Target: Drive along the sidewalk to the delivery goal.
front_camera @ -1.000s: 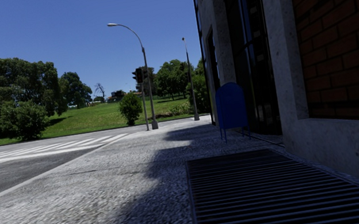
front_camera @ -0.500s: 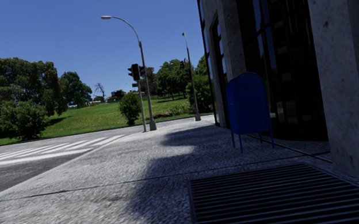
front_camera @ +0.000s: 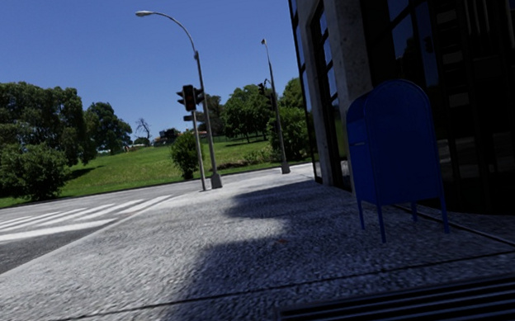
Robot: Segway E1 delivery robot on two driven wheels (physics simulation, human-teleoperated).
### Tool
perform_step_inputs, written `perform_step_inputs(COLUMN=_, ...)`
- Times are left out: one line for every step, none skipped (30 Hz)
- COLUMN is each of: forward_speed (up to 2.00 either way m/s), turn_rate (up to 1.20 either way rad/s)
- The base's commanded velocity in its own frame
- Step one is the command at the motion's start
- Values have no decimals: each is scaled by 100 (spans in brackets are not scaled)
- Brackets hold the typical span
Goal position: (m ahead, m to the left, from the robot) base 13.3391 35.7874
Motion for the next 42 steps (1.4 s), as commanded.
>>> perform_step_inputs(forward_speed=160, turn_rate=0)
perform_step_inputs(forward_speed=160, turn_rate=0)
perform_step_inputs(forward_speed=160, turn_rate=0)
perform_step_inputs(forward_speed=160, turn_rate=0)
perform_step_inputs(forward_speed=160, turn_rate=0)
perform_step_inputs(forward_speed=160, turn_rate=0)
perform_step_inputs(forward_speed=160, turn_rate=0)
perform_step_inputs(forward_speed=160, turn_rate=0)
perform_step_inputs(forward_speed=161, turn_rate=0)
perform_step_inputs(forward_speed=161, turn_rate=0)
perform_step_inputs(forward_speed=161, turn_rate=0)
perform_step_inputs(forward_speed=161, turn_rate=0)
perform_step_inputs(forward_speed=161, turn_rate=0)
perform_step_inputs(forward_speed=162, turn_rate=0)
perform_step_inputs(forward_speed=162, turn_rate=0)
perform_step_inputs(forward_speed=162, turn_rate=0)
perform_step_inputs(forward_speed=162, turn_rate=0)
perform_step_inputs(forward_speed=162, turn_rate=0)
perform_step_inputs(forward_speed=162, turn_rate=0)
perform_step_inputs(forward_speed=162, turn_rate=0)
perform_step_inputs(forward_speed=162, turn_rate=0)
perform_step_inputs(forward_speed=162, turn_rate=0)
perform_step_inputs(forward_speed=162, turn_rate=0)
perform_step_inputs(forward_speed=163, turn_rate=0)
perform_step_inputs(forward_speed=164, turn_rate=0)
perform_step_inputs(forward_speed=164, turn_rate=0)
perform_step_inputs(forward_speed=164, turn_rate=0)
perform_step_inputs(forward_speed=164, turn_rate=0)
perform_step_inputs(forward_speed=164, turn_rate=0)
perform_step_inputs(forward_speed=164, turn_rate=3)
perform_step_inputs(forward_speed=164, turn_rate=3)
perform_step_inputs(forward_speed=164, turn_rate=7)
perform_step_inputs(forward_speed=164, turn_rate=8)
perform_step_inputs(forward_speed=164, turn_rate=9)
perform_step_inputs(forward_speed=164, turn_rate=9)
perform_step_inputs(forward_speed=164, turn_rate=9)
perform_step_inputs(forward_speed=164, turn_rate=9)
perform_step_inputs(forward_speed=164, turn_rate=9)
perform_step_inputs(forward_speed=164, turn_rate=9)
perform_step_inputs(forward_speed=164, turn_rate=9)
perform_step_inputs(forward_speed=164, turn_rate=9)
perform_step_inputs(forward_speed=164, turn_rate=9)
